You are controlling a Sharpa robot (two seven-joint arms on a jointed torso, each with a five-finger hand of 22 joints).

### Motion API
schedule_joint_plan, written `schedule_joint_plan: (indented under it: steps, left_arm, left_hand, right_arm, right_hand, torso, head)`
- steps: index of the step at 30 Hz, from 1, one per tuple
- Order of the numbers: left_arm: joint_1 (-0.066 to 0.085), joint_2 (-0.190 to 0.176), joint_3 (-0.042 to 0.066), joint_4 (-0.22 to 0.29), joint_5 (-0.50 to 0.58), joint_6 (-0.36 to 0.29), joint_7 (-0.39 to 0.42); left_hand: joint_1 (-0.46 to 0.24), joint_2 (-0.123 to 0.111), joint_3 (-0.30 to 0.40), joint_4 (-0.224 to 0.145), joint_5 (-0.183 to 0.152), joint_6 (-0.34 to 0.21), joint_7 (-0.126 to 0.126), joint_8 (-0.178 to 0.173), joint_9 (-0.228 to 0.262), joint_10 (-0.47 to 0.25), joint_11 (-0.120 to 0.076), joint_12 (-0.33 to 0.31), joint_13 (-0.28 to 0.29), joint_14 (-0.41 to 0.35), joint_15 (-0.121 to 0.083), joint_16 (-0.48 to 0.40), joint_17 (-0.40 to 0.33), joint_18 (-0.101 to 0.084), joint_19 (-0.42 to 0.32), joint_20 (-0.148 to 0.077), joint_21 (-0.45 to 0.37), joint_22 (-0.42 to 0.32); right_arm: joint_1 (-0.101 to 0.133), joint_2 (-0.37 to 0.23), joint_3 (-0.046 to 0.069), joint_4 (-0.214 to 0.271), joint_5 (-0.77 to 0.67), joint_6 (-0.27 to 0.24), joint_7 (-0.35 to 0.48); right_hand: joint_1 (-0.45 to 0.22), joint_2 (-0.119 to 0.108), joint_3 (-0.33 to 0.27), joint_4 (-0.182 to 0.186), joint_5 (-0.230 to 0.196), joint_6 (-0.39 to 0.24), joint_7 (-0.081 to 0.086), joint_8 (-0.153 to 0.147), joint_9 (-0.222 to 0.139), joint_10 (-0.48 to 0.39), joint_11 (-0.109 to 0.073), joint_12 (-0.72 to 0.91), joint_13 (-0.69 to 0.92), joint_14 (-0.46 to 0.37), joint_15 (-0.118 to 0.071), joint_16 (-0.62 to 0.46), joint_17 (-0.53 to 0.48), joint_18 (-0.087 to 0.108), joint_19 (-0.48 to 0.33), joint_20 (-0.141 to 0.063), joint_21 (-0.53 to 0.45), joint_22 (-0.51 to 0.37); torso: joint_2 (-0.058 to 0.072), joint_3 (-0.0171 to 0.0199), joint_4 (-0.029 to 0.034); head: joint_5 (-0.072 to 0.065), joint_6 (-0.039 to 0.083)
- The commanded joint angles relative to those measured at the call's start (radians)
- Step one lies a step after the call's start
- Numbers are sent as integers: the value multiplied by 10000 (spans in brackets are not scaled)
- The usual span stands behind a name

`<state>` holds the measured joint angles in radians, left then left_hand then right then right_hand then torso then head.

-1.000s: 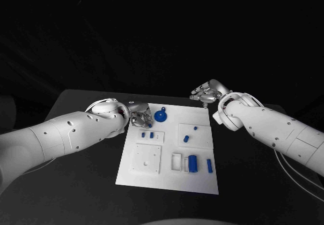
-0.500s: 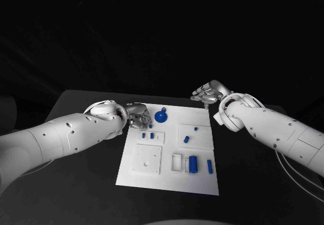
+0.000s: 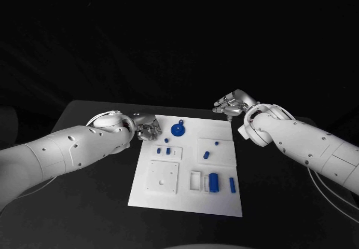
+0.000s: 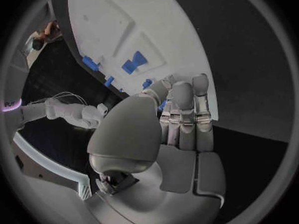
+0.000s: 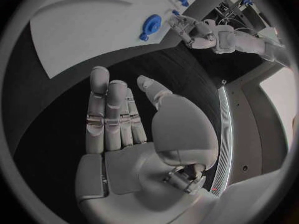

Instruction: Assemble the parts on the task board

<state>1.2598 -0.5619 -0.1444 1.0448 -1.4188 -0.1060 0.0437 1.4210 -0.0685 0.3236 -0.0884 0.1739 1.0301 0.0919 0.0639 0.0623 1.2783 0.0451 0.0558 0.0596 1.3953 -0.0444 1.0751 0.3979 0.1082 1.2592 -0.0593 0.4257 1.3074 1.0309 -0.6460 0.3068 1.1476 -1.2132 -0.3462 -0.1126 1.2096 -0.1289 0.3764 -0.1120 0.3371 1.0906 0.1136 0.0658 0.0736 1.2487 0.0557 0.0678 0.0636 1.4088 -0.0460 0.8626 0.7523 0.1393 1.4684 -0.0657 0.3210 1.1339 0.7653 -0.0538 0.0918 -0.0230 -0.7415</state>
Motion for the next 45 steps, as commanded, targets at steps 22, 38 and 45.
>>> schedule_joint_plan:
  steps: [22,38,45]
  left_arm:
    - [136,-1383,368,1099,7806,-2575,2252]
    - [140,-1645,370,1865,9979,-2762,2618]
    - [140,-1660,369,1871,10332,-2731,2634]
  left_hand:
    - [-359,-170,-629,669,-1085,380,361,-17,17,-738,411,27,-12,-459,613,-7755,-2383,-438,-1119,561,-3658,-2843]
    - [-23,135,-1510,743,-845,319,400,-12,18,-1110,627,20,-20,-950,1134,-10124,-2866,-317,-1634,1152,-3587,-7122]
    - [-45,143,-1500,726,-857,291,411,-29,12,-1067,627,24,-18,-968,1130,-10122,-2769,-384,-1459,1111,-3566,-7966]
  right_arm:
    - [-1010,-1398,0,2082,-3785,2301,-457]
    - [-1591,-1187,-9,2533,-5687,2116,-1296]
    - [-1729,-1052,-15,2377,-6240,1941,-1538]
  right_hand:
    - [36,-167,496,-621,-958,68,-54,-28,-38,-303,80,-66,-27,43,114,98,21,48,398,62,89,156]
    - [263,-663,1259,-275,-2144,150,-113,-27,-28,-335,70,-53,-21,138,168,115,-111,59,384,147,418,-222]
    - [246,-762,1467,-230,-2198,195,-105,-28,-26,-320,89,-59,-24,177,204,135,-151,56,391,174,513,-349]
  torso:
    - [-108,-77,-20]
    - [-150,-174,4]
    - [-161,-167,-38]
  head:
    - [-507,271]
    - [-459,104]
    - [-401,70]
